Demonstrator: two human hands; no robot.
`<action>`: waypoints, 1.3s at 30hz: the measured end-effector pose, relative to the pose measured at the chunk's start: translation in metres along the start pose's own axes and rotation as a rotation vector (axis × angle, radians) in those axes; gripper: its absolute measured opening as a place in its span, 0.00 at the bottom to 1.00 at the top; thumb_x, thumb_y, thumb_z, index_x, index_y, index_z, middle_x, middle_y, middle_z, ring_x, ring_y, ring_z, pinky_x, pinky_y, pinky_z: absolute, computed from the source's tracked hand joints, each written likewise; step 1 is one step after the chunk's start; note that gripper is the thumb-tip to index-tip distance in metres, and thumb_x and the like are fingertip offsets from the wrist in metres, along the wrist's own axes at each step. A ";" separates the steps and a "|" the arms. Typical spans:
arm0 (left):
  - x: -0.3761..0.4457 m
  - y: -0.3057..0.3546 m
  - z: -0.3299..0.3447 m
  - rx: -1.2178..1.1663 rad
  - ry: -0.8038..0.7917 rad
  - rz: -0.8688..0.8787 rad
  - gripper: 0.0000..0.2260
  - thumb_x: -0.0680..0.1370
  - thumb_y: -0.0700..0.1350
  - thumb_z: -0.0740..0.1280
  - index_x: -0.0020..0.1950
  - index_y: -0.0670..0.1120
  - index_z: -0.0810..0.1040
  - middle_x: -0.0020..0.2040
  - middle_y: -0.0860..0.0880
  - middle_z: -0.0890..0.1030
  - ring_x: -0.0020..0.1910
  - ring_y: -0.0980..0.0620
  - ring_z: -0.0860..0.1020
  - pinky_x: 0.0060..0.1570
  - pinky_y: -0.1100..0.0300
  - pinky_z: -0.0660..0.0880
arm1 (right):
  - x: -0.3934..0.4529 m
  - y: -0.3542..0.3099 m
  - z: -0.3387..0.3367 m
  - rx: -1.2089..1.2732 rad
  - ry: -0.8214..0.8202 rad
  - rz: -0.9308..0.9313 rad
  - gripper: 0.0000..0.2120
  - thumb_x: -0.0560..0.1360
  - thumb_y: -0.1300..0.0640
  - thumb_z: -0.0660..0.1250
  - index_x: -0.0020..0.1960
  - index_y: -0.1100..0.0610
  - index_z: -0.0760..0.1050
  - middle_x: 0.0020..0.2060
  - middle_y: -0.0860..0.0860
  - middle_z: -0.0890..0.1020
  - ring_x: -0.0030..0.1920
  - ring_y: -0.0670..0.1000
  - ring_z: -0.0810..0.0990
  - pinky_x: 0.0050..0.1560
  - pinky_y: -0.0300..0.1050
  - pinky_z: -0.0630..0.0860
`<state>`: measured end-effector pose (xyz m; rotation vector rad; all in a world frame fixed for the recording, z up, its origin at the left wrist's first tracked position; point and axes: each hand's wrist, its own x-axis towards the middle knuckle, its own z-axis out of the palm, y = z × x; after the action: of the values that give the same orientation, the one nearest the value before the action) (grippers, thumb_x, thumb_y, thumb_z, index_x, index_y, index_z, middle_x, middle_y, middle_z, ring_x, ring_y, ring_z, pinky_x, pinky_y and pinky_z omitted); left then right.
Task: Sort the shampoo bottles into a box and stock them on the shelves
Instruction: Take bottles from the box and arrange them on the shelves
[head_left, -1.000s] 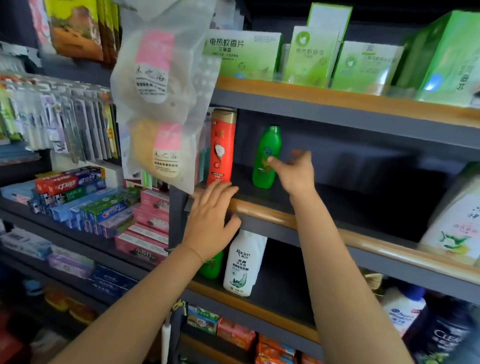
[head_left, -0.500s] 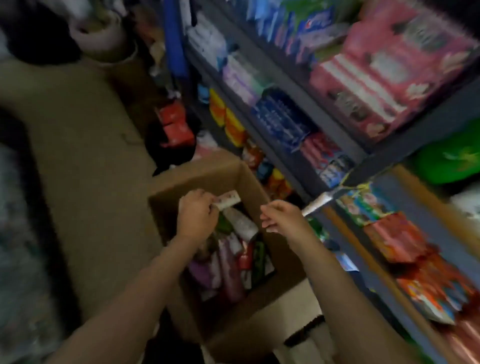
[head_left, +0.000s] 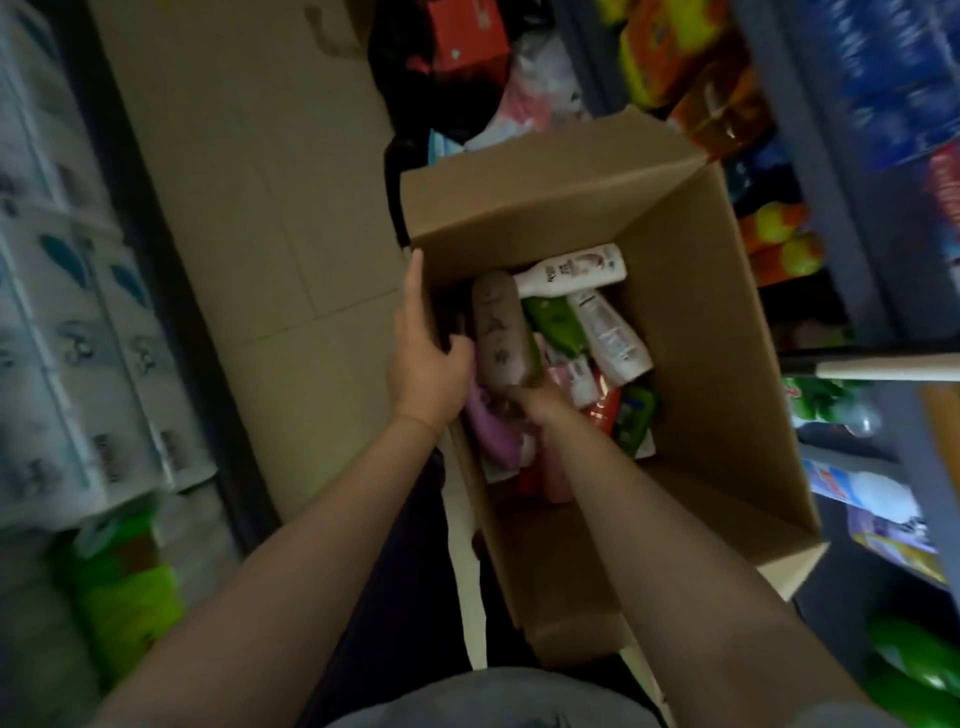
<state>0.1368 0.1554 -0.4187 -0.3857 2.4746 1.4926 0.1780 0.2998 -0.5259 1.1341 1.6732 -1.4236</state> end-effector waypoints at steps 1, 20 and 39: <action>0.000 -0.001 -0.001 0.004 -0.006 -0.006 0.42 0.76 0.38 0.65 0.77 0.69 0.48 0.79 0.56 0.62 0.61 0.55 0.76 0.52 0.50 0.80 | 0.002 0.003 0.005 0.094 0.015 0.031 0.23 0.72 0.60 0.75 0.65 0.63 0.76 0.53 0.59 0.84 0.51 0.57 0.83 0.54 0.53 0.80; -0.039 0.101 0.000 0.353 -0.721 0.240 0.45 0.65 0.66 0.76 0.77 0.53 0.64 0.75 0.53 0.68 0.74 0.52 0.64 0.73 0.51 0.62 | -0.207 -0.048 -0.143 0.253 0.110 -0.453 0.06 0.75 0.56 0.73 0.51 0.56 0.83 0.38 0.49 0.86 0.37 0.49 0.84 0.34 0.39 0.76; -0.301 0.361 0.134 -0.342 -1.153 0.540 0.26 0.66 0.60 0.73 0.62 0.56 0.78 0.57 0.52 0.84 0.58 0.52 0.82 0.57 0.53 0.79 | -0.433 0.082 -0.331 0.368 0.703 -0.908 0.21 0.68 0.56 0.80 0.57 0.46 0.78 0.48 0.43 0.85 0.49 0.43 0.84 0.48 0.43 0.80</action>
<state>0.3053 0.4683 -0.0833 0.9197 1.4175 1.6110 0.4465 0.5415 -0.1102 1.2054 2.7304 -2.0893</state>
